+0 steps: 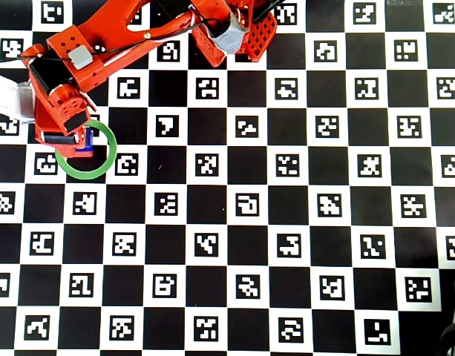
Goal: Grab the red cube then put it in the green circle then put the blue cube on top and finally the orange cube on top
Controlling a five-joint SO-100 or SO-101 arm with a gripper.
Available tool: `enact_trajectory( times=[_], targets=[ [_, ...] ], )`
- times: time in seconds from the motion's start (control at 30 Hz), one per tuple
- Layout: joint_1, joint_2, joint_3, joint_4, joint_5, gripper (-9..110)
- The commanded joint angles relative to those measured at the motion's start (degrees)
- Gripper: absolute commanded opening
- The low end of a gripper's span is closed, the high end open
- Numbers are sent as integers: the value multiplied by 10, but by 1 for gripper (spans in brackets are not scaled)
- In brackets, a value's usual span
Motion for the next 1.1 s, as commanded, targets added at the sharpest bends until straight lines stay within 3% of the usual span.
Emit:
enact_trajectory(
  times=[0.0, 1.07],
  targets=[
    [4, 13, 5, -17, -9, 9],
    [24, 8, 46, -56, -25, 9]
  ],
)
